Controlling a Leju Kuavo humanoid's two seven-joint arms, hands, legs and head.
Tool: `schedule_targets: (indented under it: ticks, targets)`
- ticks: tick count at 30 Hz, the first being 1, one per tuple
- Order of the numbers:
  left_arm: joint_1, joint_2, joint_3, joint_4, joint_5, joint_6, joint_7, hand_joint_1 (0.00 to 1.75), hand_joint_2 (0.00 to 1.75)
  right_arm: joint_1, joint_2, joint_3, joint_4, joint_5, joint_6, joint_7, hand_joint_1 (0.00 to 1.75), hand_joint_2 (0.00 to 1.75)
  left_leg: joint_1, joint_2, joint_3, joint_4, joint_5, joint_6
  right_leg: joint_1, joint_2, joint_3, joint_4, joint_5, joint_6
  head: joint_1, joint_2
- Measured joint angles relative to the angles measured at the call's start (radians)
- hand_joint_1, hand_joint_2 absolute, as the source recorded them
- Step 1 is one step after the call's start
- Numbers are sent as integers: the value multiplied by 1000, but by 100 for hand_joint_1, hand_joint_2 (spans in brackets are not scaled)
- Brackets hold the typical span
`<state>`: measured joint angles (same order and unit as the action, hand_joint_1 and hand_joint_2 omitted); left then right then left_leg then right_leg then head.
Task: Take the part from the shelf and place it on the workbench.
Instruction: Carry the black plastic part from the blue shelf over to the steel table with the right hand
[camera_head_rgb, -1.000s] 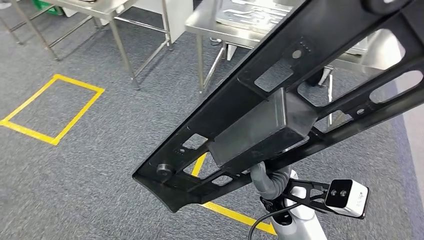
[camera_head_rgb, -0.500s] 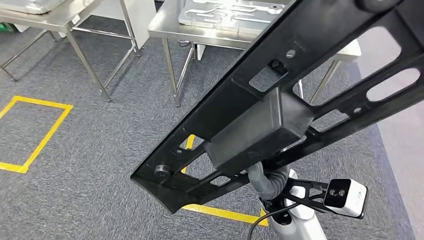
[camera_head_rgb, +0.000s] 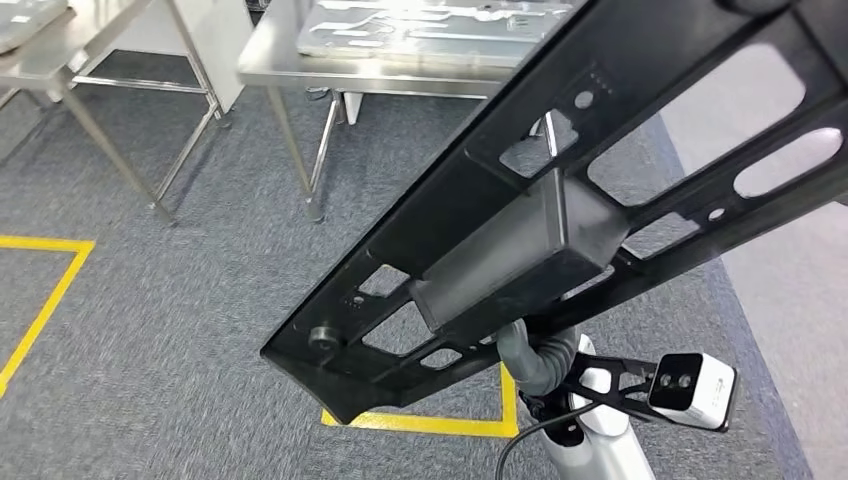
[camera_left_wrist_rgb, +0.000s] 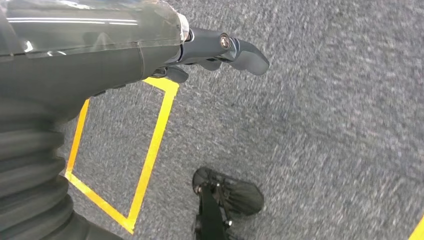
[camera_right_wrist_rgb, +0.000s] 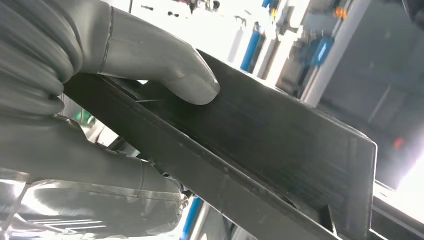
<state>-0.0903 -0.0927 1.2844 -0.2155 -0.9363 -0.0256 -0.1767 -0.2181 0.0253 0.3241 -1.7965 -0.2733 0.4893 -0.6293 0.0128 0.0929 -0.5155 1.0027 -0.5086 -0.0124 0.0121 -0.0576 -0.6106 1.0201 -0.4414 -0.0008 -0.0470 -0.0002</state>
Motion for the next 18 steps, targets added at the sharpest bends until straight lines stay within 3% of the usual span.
schedule_targets:
  ticks: [1,3,5,6,7,8,9,11,13,15,18]
  targets:
    - [-1,0,0,0,0,-5,1,0,175,0,0,0,0,1,-4,0,175,175,1,3,3,-1,-3,-5,-3,9,1,-2,0,-5,0,0]
    - [-3,0,1,0,1,-15,2,0,175,-1,0,-1,0,4,-9,-1,175,175,3,-23,-8,33,-30,-14,-9,22,7,-10,1,-16,0,0]
    - [-2,0,1,0,1,-22,2,0,175,-2,0,-2,0,6,-10,-2,175,175,5,-65,-62,146,-86,-18,-9,32,12,-13,0,-25,0,0]
    - [1,1,1,0,0,-24,2,0,175,-1,0,-2,0,6,-12,-2,175,175,6,-75,-100,217,-112,-19,-7,38,12,-13,-1,-28,0,0]
    - [4,2,1,0,0,-26,2,0,175,-1,0,-2,0,6,-14,-2,175,175,6,-80,-133,273,-128,-19,-5,44,13,-12,-2,-31,0,0]
    - [6,3,1,0,0,-27,1,0,175,-1,-1,-3,0,6,-17,-2,175,175,5,-83,-152,296,-122,-18,-4,52,15,-11,-4,-32,0,0]
    - [6,3,1,0,-2,-29,1,0,175,-1,-1,-3,0,5,-20,-2,175,175,5,-84,-152,281,-97,-16,-3,58,17,-10,-6,-32,0,0]
    - [5,5,1,0,-5,-34,-1,0,175,-3,-1,-4,0,2,-25,-2,175,175,4,-85,-108,156,-11,-7,-2,67,25,-7,-14,-30,0,0]
    - [3,8,1,0,-8,-37,-3,0,175,-6,-2,-4,0,0,-27,-2,175,175,-1,-86,-63,44,30,6,0,72,28,-4,-21,-22,0,0]
    - [1,10,1,0,-9,-39,-7,0,175,-6,-3,-4,0,-2,-27,-1,175,175,-7,-87,-51,9,25,19,0,75,30,-1,-19,-9,0,0]
    - [0,11,1,0,-9,-40,-10,0,175,-9,-4,-5,-4,-2,-27,-1,175,175,-2,-88,-32,-2,25,36,-4,73,24,30,-27,12,0,0]
